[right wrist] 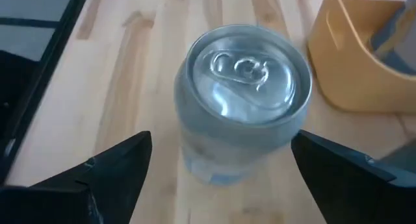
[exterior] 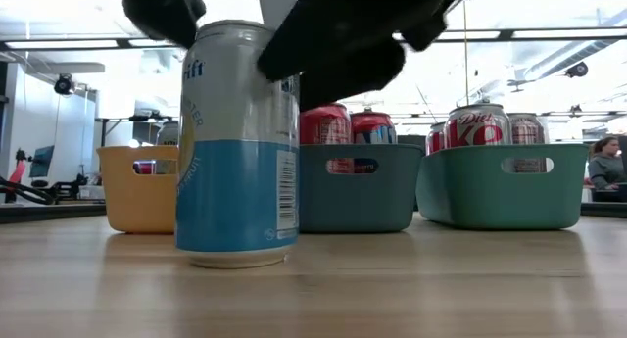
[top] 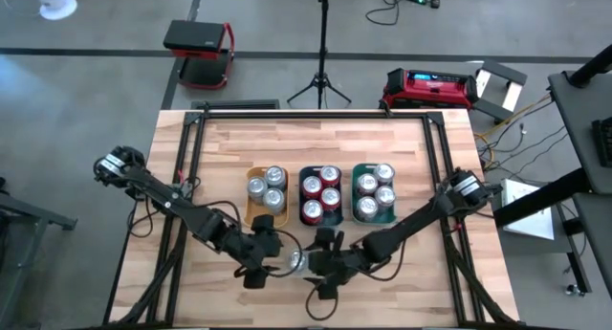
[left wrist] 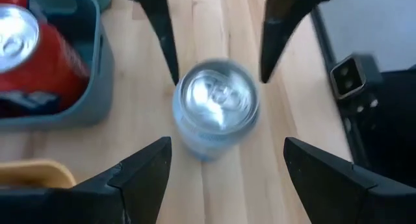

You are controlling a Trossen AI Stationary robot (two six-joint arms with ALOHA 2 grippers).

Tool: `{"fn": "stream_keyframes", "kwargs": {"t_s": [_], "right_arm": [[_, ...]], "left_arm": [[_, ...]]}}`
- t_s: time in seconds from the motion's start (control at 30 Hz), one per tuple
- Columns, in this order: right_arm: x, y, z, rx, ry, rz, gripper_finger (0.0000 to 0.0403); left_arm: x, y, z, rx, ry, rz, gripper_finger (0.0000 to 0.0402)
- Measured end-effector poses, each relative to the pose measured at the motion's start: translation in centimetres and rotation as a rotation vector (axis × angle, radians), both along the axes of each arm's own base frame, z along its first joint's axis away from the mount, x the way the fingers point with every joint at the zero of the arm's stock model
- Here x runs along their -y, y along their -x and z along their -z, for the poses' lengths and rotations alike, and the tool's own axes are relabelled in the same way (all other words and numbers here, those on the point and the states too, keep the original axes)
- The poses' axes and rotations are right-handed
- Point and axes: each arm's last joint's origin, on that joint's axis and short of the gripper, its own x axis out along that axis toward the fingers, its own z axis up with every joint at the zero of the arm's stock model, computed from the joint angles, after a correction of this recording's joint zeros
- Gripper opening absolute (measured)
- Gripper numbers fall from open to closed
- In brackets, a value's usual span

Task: Sort soda cans
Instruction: Put the blue-white soda can into the yellow bin

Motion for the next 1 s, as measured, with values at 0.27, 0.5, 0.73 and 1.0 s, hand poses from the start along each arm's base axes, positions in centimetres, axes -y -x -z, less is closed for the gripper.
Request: {"fn": "stream_keyframes", "kwargs": {"t_s": [0.27,0.5,0.73,1.0], "right_arm": [[-0.8,1.8,0.3,-0.125,-0.048,0.078,0.0363],[-0.6,1.2,2.9,-0.107,0.022,0.155,0.0332],[-0.1,-0.4,3.7,-0.013,-0.008,0.185,0.0236],[0.5,-1.7,4.6,0.034,-0.02,0.173,0.0143]], "left_arm": [[0.4,-1.1,-0.9,0.043,0.003,-0.021,0.0281],[0.6,-2.0,-0.1,0.019,0.009,-0.053,0.0281],[1.2,-3.0,-0.1,-0.087,-0.045,-0.055,0.0281],[2.0,-4.0,-0.3,-0.239,-0.071,-0.023,0.0307]]}}
